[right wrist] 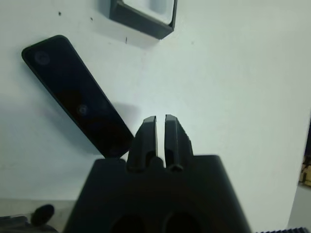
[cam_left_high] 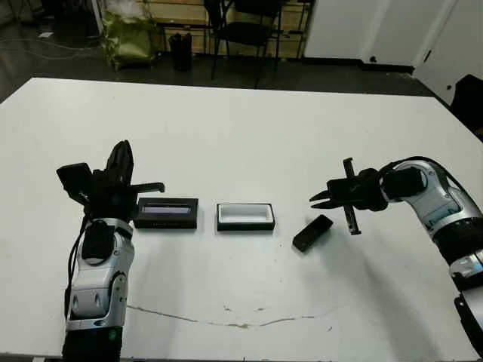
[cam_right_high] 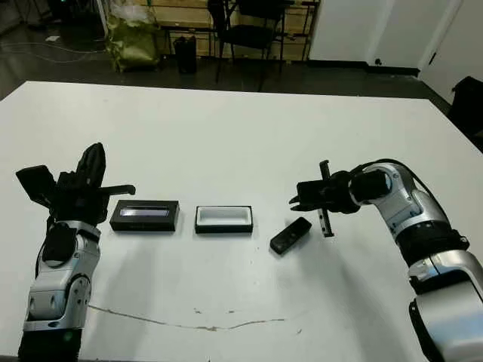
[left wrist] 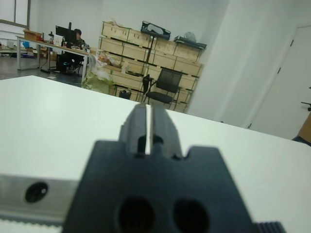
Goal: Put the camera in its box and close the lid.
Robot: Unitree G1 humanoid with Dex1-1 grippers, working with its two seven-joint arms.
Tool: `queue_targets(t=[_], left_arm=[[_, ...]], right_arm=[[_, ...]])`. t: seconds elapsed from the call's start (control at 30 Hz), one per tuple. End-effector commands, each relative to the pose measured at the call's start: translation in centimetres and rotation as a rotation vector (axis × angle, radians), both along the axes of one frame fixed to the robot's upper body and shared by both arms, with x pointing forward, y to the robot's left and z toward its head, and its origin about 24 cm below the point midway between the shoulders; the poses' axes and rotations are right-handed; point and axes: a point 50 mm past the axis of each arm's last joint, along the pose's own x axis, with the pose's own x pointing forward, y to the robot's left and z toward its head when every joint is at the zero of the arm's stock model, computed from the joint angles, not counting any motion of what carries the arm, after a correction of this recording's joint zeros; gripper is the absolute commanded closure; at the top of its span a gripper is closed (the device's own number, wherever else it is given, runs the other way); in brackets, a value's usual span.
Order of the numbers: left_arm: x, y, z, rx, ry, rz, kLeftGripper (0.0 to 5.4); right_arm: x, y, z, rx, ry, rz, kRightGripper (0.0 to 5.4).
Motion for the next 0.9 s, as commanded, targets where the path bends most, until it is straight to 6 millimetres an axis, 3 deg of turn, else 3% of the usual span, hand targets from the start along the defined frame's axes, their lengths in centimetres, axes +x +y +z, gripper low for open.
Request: queue_targets(t=[0.03, 0.9], left_arm=[[-0.1, 0.1, -0.7, -0.003, 0.030, 0.001, 5.40], [-0.3, -0.2, -0.6, 0.009, 0.049, 0.015, 5.40]], right_arm=[[-0.6, -0.8, -0.6, -0.022, 0.039, -0.022, 5.39], [-1.7, -2.4, -2.0, 0.029, 0.085, -0.031, 5.39]])
